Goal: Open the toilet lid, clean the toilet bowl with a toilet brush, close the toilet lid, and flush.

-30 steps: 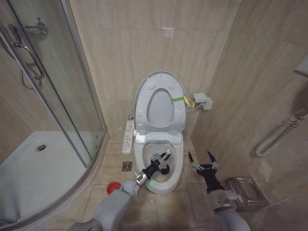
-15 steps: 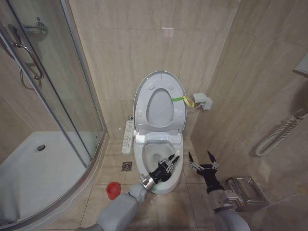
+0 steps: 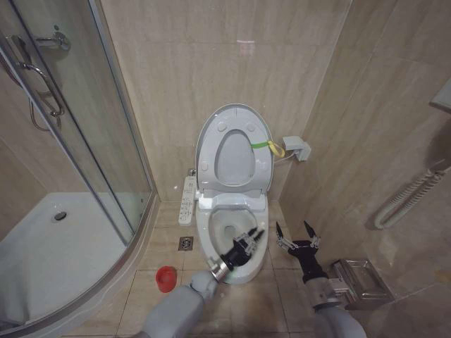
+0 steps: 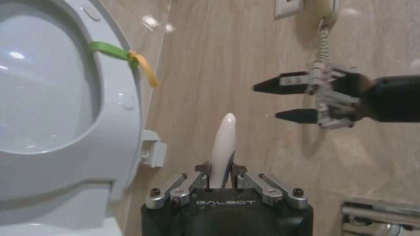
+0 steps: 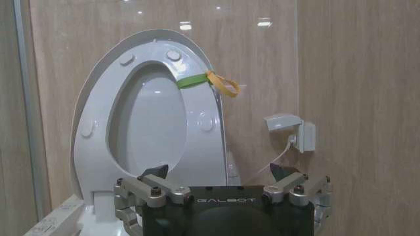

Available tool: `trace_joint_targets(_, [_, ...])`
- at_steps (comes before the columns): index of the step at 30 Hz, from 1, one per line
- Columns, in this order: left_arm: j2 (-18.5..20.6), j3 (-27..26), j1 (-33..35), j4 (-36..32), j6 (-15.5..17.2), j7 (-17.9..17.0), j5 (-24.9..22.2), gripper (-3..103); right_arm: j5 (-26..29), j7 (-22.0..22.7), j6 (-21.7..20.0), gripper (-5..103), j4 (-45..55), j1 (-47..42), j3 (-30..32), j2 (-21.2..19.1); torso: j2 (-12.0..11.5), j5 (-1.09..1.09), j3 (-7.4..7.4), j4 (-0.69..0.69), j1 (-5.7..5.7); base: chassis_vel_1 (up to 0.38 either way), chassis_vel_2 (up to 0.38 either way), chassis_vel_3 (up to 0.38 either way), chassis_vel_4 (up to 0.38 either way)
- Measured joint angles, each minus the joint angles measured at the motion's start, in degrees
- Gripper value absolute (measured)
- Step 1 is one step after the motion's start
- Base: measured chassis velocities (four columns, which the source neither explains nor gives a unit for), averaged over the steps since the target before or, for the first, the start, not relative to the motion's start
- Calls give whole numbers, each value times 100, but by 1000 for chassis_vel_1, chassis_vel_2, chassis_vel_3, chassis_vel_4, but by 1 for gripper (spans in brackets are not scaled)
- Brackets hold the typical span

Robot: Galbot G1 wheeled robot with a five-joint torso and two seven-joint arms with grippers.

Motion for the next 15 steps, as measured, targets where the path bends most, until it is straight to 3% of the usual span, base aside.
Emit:
trace_joint_targets(7, [54, -73, -113, 221, 0, 43, 2, 20, 0, 0, 0, 100, 0, 0, 0, 0, 0, -1, 0, -2, 0, 0, 0, 0, 0])
trace_joint_targets(10, [104, -240, -364, 666, 0, 251, -1, 20, 0, 0, 0, 100, 0, 0, 0, 0, 0, -1, 0, -2, 0, 0, 0, 0, 0])
trace_joint_targets(15, [132, -245, -480, 582, 2, 602, -211, 20, 0, 0, 0, 100, 0, 0, 0, 0, 0, 0, 1, 0, 0, 0, 0, 0, 0])
